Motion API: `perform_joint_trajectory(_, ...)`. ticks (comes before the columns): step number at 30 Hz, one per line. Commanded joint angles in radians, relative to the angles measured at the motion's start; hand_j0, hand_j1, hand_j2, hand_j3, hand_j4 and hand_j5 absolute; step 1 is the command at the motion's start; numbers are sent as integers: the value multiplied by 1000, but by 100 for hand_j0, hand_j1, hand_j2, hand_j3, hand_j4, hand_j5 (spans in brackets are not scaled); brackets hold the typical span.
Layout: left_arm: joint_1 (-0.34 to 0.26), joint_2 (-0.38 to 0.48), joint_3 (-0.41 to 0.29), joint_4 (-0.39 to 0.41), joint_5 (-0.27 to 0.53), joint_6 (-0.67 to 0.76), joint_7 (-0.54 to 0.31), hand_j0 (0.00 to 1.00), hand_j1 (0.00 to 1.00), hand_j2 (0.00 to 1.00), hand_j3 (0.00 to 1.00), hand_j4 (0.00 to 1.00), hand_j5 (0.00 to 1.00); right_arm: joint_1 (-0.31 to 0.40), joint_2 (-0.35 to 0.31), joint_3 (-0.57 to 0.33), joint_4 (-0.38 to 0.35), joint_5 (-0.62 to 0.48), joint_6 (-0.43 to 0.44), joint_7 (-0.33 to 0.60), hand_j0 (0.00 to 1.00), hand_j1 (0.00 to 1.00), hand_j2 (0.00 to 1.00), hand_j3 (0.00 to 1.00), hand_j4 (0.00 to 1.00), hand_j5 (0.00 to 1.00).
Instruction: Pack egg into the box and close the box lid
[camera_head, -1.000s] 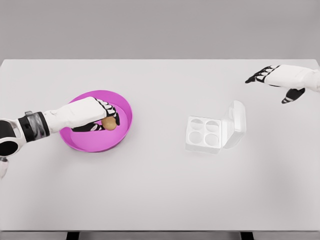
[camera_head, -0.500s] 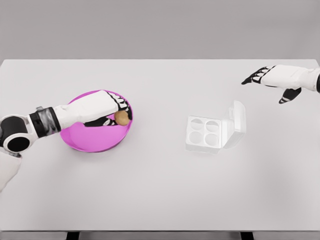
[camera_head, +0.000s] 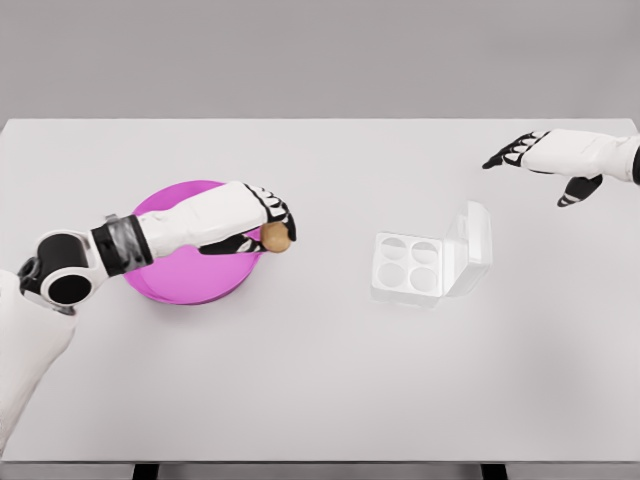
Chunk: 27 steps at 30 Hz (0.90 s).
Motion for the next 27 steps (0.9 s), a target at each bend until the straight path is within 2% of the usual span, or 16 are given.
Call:
perform_joint_trajectory(1,0,-23,-1,0,3,3,-3,44,44,44,44,44,44,0,-1,-2,0,-5,1,0,100,100,100,100,100,100)
perform_joint_trajectory(6,-2,-44,-4,1,-5,3,-5,44,44,44,44,44,44,0,1,-2,0,-5,1,-1,100,100,100,100,100,100)
perform_joint_trajectory(27,0,-213,-9,30,-137,3,-5,44,44,44,44,44,44,0,1,-2,0,-5,1,-1,100,100,100,100,100,100)
